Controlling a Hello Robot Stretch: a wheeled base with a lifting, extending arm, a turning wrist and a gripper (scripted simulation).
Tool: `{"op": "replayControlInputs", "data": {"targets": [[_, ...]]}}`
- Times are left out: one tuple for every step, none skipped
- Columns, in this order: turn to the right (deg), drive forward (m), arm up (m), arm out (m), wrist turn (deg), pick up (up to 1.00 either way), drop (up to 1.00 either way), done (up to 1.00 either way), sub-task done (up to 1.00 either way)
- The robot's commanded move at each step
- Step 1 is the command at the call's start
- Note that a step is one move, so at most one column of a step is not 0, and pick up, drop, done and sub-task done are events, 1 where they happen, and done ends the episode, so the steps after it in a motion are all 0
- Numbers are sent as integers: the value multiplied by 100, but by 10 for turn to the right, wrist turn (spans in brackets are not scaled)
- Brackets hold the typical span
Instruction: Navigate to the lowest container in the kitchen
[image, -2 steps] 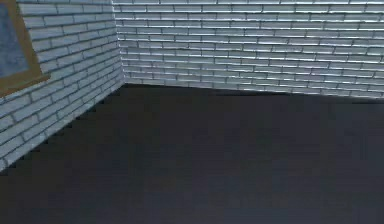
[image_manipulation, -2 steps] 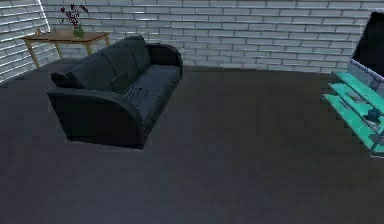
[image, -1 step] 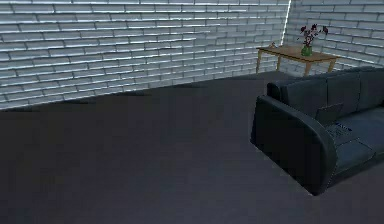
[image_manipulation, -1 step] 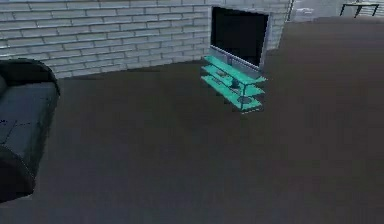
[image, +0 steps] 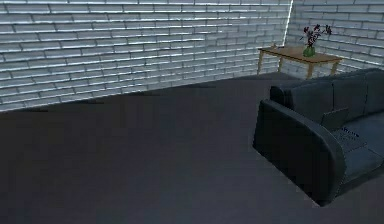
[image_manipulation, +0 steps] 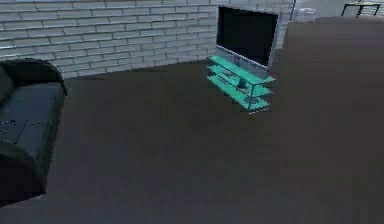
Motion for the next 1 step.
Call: {"op": "replayControlInputs", "data": {"targets": [[-450,0,0,0,0,0,0,0,0]]}}
